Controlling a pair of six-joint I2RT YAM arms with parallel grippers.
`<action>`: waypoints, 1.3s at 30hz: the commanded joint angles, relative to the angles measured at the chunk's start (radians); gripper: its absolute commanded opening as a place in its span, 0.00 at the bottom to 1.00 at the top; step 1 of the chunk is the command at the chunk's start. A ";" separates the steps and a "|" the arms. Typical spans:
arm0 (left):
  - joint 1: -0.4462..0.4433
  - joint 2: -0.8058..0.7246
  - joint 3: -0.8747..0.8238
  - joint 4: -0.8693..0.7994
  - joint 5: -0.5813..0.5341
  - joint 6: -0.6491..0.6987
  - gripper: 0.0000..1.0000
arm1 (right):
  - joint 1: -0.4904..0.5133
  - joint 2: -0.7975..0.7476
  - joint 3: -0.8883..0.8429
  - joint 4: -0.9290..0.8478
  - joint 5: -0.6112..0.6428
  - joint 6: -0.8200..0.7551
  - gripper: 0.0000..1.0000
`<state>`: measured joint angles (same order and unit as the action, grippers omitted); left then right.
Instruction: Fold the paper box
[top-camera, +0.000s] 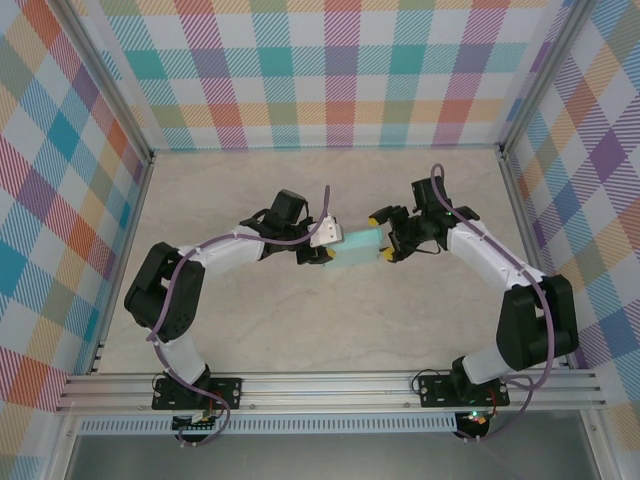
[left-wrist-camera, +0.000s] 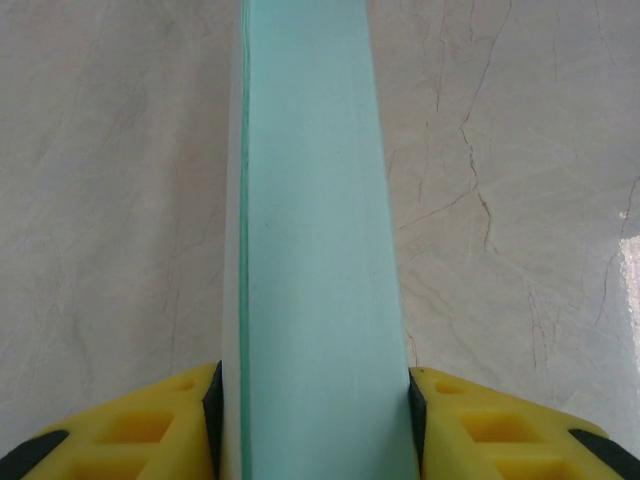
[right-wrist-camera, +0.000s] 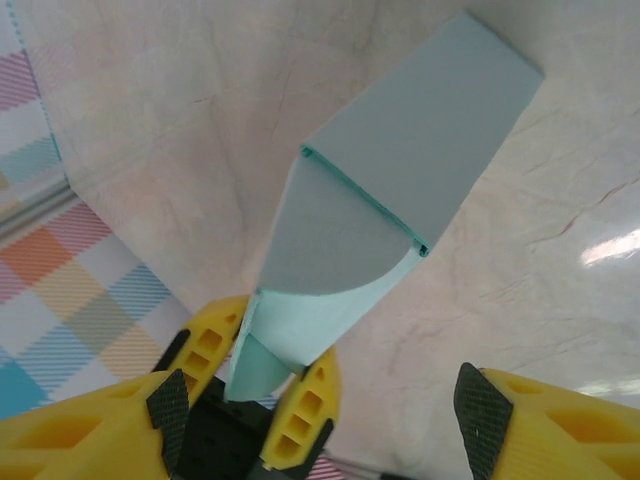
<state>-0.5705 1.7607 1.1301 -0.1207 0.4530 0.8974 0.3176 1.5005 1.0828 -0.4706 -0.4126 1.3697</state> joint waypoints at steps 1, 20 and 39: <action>-0.017 0.056 -0.018 -0.079 -0.062 -0.049 0.43 | 0.020 0.024 0.008 0.073 -0.022 0.236 0.69; -0.036 0.098 0.046 -0.097 -0.190 -0.206 0.43 | -0.016 -0.021 -0.407 0.453 0.057 0.134 0.59; -0.043 0.106 0.054 -0.117 -0.219 -0.192 0.43 | -0.206 0.041 -0.072 0.059 -0.167 -0.164 0.65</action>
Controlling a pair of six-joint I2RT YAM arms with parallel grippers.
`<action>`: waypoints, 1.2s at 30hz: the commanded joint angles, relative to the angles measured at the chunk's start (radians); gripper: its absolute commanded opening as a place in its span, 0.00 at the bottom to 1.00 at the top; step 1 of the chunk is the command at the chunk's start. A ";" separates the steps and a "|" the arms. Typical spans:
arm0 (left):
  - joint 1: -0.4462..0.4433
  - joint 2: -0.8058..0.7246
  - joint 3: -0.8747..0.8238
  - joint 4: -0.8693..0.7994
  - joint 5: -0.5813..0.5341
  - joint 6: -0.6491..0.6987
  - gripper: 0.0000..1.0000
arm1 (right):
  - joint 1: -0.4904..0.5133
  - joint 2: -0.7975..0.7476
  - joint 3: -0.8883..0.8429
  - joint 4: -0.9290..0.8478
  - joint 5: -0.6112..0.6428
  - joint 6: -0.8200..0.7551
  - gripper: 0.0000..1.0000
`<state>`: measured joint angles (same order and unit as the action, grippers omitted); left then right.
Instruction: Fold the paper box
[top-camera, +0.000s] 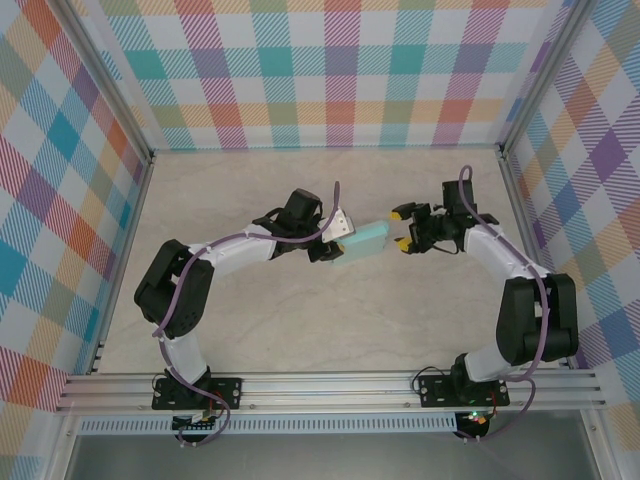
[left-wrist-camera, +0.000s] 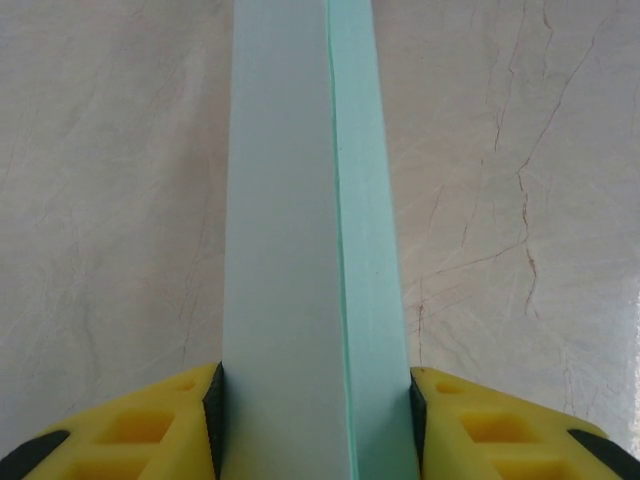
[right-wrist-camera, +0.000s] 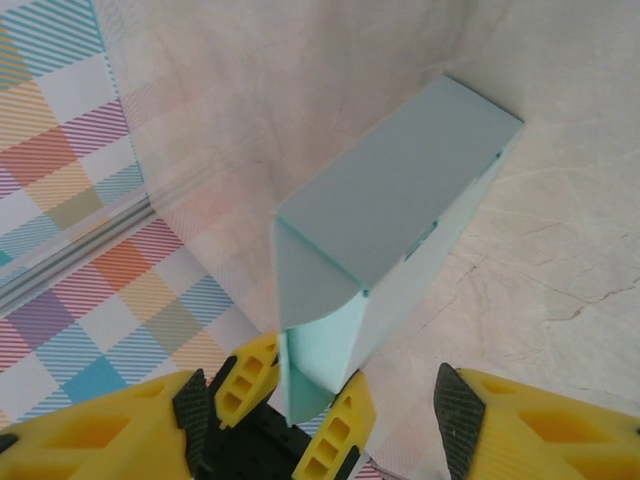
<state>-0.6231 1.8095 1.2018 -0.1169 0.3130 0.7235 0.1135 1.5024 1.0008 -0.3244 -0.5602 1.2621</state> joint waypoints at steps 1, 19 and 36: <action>0.010 0.057 -0.016 -0.121 -0.078 -0.020 0.43 | 0.001 0.052 -0.006 -0.055 -0.037 -0.047 0.65; 0.010 0.089 0.037 -0.153 -0.037 -0.002 0.43 | 0.019 0.057 0.149 -0.171 0.052 -0.191 0.69; 0.009 0.103 0.053 -0.153 -0.031 -0.013 0.43 | 0.029 0.119 -0.158 0.111 0.117 -0.140 0.41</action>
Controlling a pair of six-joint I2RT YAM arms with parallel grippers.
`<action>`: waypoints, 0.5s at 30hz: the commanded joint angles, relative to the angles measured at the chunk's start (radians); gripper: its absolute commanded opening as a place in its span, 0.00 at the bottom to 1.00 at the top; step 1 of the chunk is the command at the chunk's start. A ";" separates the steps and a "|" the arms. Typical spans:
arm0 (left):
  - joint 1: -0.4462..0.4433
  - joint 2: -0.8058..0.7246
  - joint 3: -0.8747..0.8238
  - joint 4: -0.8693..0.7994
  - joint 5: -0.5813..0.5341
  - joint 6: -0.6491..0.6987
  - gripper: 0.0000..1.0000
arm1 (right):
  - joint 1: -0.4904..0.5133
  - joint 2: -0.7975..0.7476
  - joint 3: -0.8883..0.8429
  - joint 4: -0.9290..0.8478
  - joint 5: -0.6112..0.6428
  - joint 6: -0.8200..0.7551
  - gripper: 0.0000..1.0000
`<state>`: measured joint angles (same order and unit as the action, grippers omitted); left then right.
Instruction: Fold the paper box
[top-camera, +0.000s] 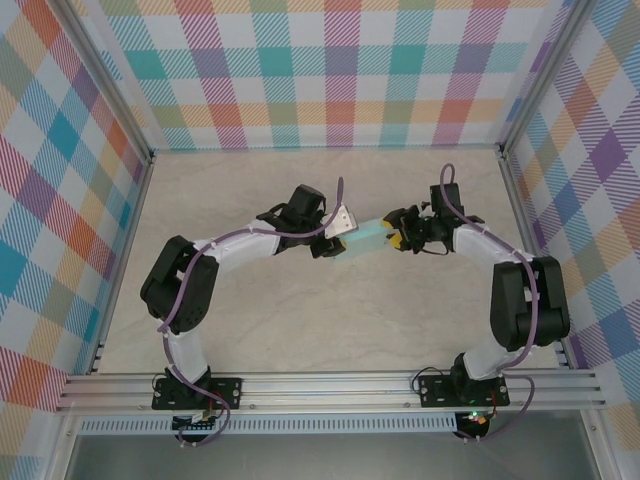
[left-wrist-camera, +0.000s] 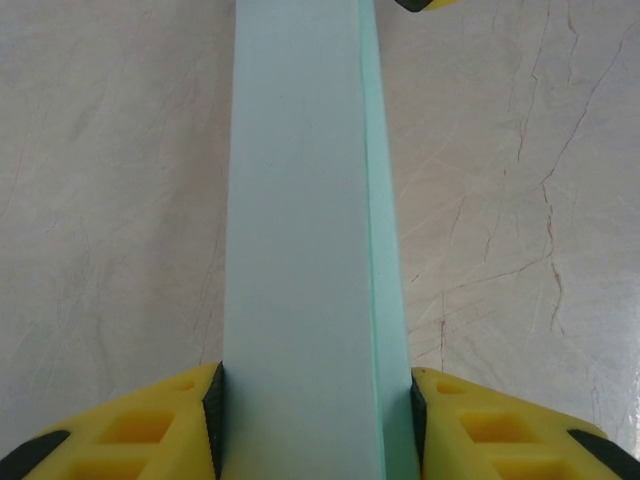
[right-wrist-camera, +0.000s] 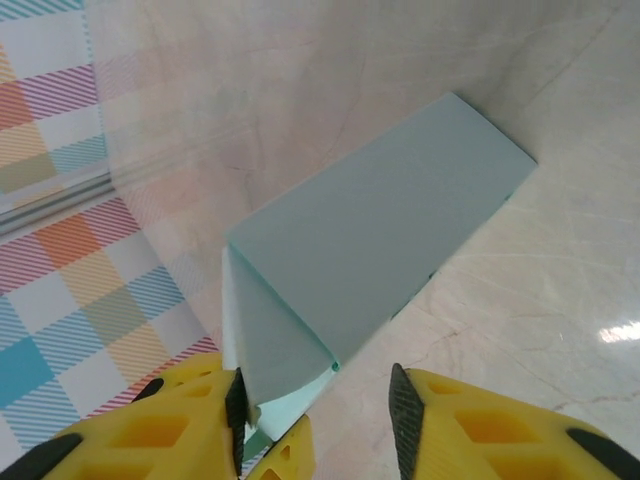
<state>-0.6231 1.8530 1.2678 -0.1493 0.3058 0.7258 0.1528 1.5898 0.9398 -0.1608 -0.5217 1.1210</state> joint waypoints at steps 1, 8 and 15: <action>0.010 0.062 -0.012 -0.120 -0.019 -0.014 0.43 | -0.011 0.029 -0.116 -0.028 0.086 -0.007 0.40; 0.010 0.074 -0.003 -0.159 0.034 0.040 0.43 | -0.048 0.013 -0.142 0.012 0.075 -0.093 0.35; 0.015 0.084 0.027 -0.233 0.147 0.209 0.44 | -0.082 -0.024 0.227 -0.500 0.154 -0.666 0.56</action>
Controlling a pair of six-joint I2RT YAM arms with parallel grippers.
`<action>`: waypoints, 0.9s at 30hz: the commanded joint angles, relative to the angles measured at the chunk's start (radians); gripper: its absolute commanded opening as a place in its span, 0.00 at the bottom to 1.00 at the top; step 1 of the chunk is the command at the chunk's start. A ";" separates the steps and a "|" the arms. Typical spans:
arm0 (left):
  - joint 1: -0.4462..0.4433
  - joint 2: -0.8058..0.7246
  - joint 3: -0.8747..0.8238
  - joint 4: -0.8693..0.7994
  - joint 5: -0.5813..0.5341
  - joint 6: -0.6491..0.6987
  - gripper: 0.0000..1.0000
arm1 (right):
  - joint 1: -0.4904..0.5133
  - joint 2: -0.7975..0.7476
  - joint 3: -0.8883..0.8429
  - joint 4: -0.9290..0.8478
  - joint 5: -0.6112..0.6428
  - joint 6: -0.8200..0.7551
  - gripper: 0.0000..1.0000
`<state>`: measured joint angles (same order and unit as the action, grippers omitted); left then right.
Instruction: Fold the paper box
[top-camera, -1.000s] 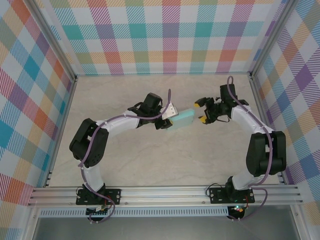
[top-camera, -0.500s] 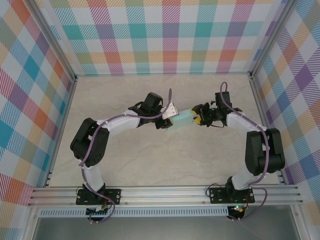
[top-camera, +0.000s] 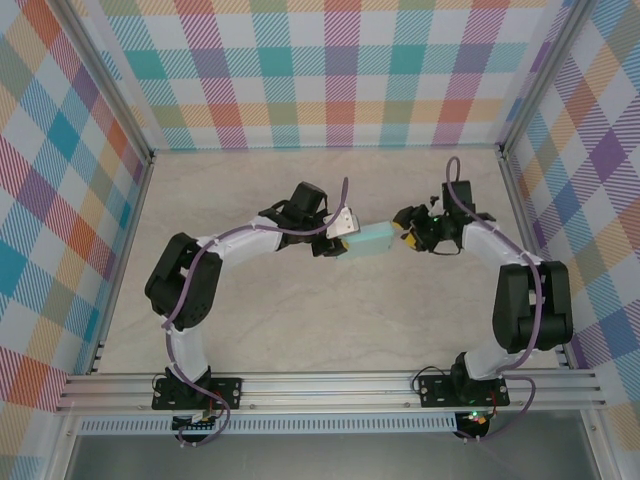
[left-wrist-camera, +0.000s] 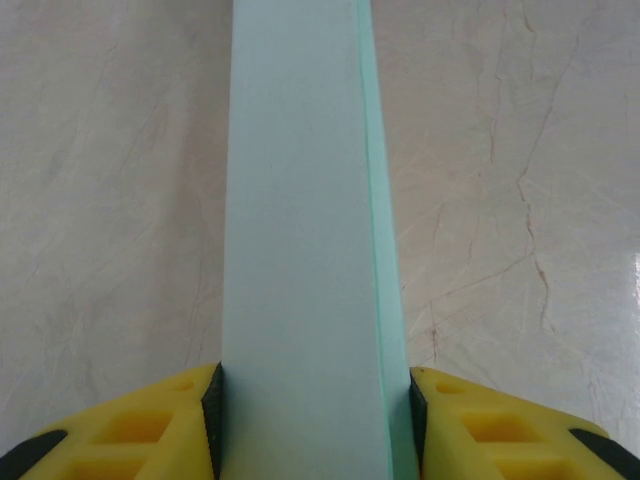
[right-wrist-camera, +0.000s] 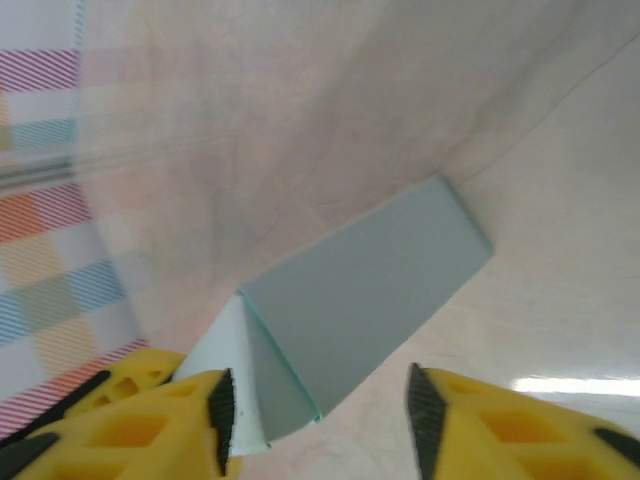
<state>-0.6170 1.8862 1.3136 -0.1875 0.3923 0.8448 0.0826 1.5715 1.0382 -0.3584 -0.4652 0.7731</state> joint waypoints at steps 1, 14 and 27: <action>0.013 0.054 -0.012 -0.209 0.085 0.121 0.44 | -0.013 0.002 0.186 -0.373 0.111 -0.397 0.59; 0.047 0.108 0.087 -0.352 0.184 0.310 0.44 | 0.074 0.230 0.515 -0.841 0.063 -0.682 0.11; 0.049 0.112 0.085 -0.347 0.193 0.318 0.45 | 0.169 0.239 0.537 -0.841 0.025 -0.629 0.00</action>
<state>-0.5724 1.9446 1.4220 -0.3920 0.5945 1.1458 0.2550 1.8149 1.5921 -1.1900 -0.4309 0.1387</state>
